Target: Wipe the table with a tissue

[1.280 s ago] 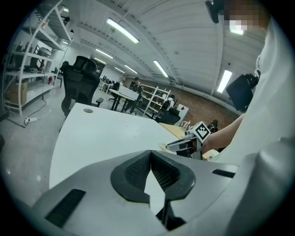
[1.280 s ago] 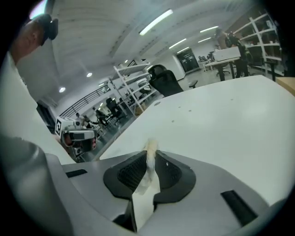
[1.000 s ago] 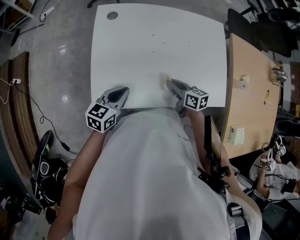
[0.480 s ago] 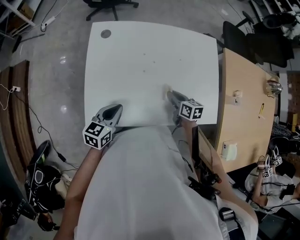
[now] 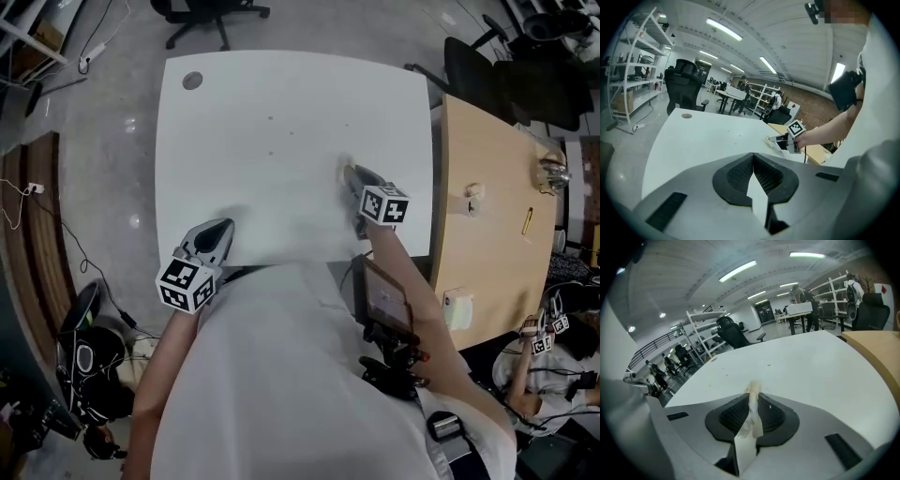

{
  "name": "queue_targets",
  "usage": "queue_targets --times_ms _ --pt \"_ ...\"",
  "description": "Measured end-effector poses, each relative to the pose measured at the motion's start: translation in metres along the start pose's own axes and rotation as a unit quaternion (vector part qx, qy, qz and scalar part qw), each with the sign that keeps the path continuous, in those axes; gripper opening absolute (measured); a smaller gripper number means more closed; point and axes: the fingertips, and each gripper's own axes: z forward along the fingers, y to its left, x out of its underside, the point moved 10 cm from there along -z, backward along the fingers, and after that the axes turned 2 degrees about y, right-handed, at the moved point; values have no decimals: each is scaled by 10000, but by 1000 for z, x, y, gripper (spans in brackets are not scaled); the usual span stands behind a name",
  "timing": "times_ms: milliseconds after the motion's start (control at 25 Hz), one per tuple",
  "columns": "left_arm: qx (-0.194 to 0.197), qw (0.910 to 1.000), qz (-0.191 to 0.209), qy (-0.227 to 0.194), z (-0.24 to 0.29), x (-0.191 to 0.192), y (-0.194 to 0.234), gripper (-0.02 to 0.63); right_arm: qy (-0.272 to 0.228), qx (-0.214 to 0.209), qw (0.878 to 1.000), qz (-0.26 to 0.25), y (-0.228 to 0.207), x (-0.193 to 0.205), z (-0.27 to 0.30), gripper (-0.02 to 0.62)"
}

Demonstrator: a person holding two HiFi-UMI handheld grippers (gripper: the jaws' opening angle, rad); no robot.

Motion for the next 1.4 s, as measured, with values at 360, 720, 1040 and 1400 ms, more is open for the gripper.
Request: queue_targets --times_ms 360,720,1040,1400 --pt "-254 9996 19 84 6 -6 -11 6 -94 568 9962 -647 -37 -48 24 60" --pt "-487 9985 -201 117 8 3 -22 6 186 330 9778 -2059 -47 -92 56 60" --pt "-574 9978 -265 179 14 0 -28 6 772 527 9366 -3376 -40 -106 79 60" --pt "-463 9985 -178 241 28 -9 -34 6 1281 -326 8913 -4336 5 -96 80 58"
